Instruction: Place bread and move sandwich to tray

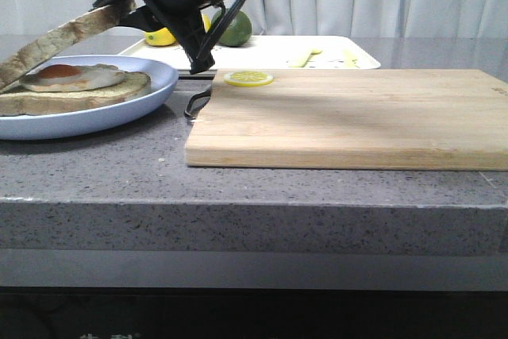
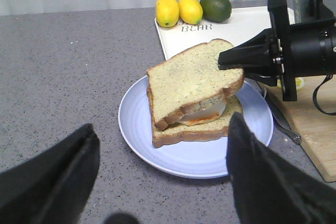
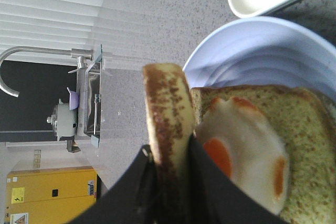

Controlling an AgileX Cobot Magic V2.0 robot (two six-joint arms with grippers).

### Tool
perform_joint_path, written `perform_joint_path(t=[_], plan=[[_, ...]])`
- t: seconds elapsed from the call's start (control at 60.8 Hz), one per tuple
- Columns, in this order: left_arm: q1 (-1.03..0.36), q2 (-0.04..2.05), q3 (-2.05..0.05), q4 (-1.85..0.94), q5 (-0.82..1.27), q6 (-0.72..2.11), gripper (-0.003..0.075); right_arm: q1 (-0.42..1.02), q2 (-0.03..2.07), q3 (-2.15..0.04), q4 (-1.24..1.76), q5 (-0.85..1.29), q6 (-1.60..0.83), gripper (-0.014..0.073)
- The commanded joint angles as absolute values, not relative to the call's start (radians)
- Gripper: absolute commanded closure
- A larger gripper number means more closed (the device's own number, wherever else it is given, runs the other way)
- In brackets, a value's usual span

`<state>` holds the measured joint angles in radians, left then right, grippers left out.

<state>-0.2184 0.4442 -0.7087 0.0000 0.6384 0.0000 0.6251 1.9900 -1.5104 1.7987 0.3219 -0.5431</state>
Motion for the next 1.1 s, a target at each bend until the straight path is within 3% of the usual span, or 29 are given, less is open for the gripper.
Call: perform_joint_path(t=[0.0,0.148,0.263,0.51,0.724,1.086], plan=[[-0.226,0.459,-0.740,-0.005,0.564,0.000,0.0218,0.628,1.932,-1.551,1.788,0.354,-0.549,0.0347],[-0.226,0.459,-0.740,-0.005,0.564,0.000,0.0218,0.628,1.929,-1.551,1.695,0.348,-0.549,0.0188],[-0.226,0.459,-0.740,-0.005,0.564,0.000,0.0218,0.616,1.922,-1.551,1.608,0.367,-0.549,0.0114],[-0.226,0.459,-0.740,-0.005,0.564,0.000,0.0218,0.571,1.843,-1.551,1.343,0.422,-0.548,0.0113],[-0.226,0.459,-0.740,-0.005,0.566,0.000,0.0218,0.475,1.727,-1.551,1.083,0.599,-0.491,0.0118],[-0.226,0.459,-0.740,-0.005,0.559,0.000,0.0218,0.488,1.419,-1.545,0.112,0.868,-0.099,0.0118]])
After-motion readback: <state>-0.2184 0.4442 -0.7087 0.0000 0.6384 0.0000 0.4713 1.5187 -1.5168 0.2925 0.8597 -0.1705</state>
